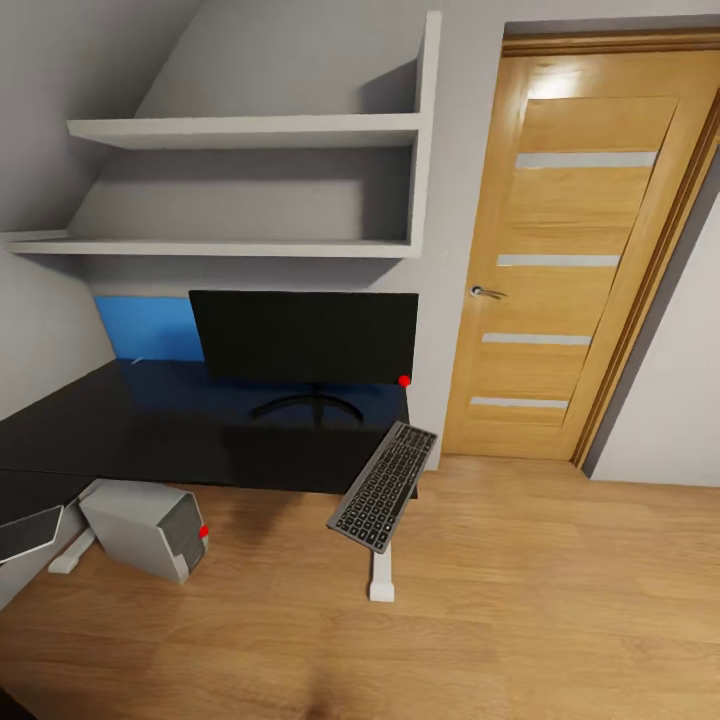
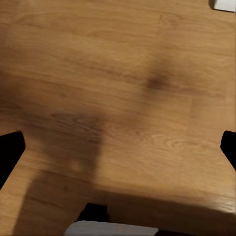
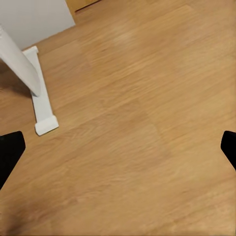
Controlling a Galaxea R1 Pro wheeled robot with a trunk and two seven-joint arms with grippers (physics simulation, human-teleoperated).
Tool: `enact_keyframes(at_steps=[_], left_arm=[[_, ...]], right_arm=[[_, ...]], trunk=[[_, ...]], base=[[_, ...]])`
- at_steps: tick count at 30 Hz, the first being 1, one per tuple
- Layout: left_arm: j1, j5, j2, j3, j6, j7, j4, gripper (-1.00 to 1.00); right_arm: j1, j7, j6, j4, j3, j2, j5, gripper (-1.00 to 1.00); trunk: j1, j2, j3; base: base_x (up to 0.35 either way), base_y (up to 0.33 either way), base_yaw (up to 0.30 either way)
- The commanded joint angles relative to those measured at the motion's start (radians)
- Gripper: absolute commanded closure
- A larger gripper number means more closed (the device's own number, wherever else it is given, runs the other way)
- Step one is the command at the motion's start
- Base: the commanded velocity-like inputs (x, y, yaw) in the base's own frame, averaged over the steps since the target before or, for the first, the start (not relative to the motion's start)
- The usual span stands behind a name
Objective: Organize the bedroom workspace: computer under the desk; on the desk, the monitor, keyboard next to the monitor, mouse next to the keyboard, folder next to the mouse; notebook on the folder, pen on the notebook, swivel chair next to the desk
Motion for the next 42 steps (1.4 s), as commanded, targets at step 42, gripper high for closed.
enact_keyframes(at_steps=[42], left_arm=[[-0.001, -0.027, 0.017, -0.007, -0.103, 0.007, 0.075, -1.0]], right_arm=[[-0.001, 0.005, -0.011, 0.001, 0.007, 0.034, 0.016, -1.0]], trunk=[[0.0, -0.001, -0.015]], base=[[0.0, 0.0, -0.117]])
